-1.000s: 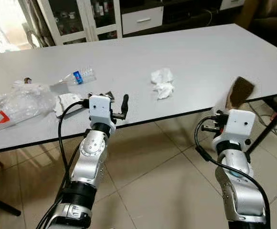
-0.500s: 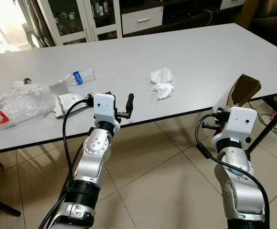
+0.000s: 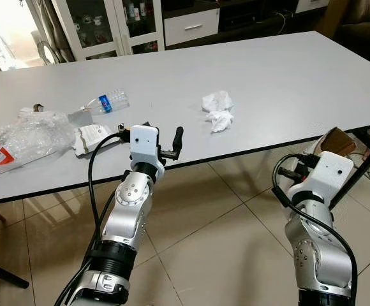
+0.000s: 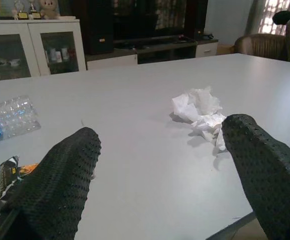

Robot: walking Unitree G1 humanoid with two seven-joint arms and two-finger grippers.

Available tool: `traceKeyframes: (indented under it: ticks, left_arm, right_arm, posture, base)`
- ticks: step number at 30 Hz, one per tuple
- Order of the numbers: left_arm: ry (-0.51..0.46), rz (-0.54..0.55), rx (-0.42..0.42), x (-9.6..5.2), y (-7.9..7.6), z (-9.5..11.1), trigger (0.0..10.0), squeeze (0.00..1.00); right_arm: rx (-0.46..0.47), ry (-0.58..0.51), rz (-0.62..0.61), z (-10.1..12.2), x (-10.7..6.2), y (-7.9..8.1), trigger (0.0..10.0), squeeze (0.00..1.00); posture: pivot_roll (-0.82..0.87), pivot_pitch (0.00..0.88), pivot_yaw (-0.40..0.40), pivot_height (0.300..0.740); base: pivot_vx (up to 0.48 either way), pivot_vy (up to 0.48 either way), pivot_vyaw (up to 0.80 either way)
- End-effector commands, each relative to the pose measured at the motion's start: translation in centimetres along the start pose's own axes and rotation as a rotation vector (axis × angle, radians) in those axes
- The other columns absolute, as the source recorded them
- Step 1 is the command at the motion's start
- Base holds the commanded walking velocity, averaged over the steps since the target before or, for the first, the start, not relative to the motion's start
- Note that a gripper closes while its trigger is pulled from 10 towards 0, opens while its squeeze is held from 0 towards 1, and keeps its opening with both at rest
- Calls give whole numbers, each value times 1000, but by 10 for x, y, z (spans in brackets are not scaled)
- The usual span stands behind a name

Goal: Picking trash to rubbish bin

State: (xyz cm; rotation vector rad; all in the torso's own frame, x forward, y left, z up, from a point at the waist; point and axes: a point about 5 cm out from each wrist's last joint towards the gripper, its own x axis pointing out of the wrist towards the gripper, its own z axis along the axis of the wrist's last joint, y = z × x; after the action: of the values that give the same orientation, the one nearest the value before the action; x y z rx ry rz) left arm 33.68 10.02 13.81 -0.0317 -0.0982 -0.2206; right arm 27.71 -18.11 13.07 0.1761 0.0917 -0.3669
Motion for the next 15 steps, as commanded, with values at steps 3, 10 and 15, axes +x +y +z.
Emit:
traceKeyframes:
  ticks: [3, 10, 15]
  left_arm:
    - [7, 7, 5, -1, 2, 0, 10000, 0]
    - [6, 7, 1, 0, 1, 0, 10000, 0]
    - [8, 7, -3, 0, 1, 0, 10000, 0]
  right_arm:
    - [-38, -39, 23, 9, -3, 6, 10000, 0]
    - [-78, -31, 26, 9, -3, 5, 10000, 0]
    - [-140, -59, 59, 9, -6, 6, 10000, 0]
  posture:
    - [-116, 21, 71, 740]
    - [-118, 18, 69, 740]
    - [-120, 17, 67, 740]
  base:
    - [0, 0, 0]
    - [0, 0, 0]
    - [0, 0, 0]
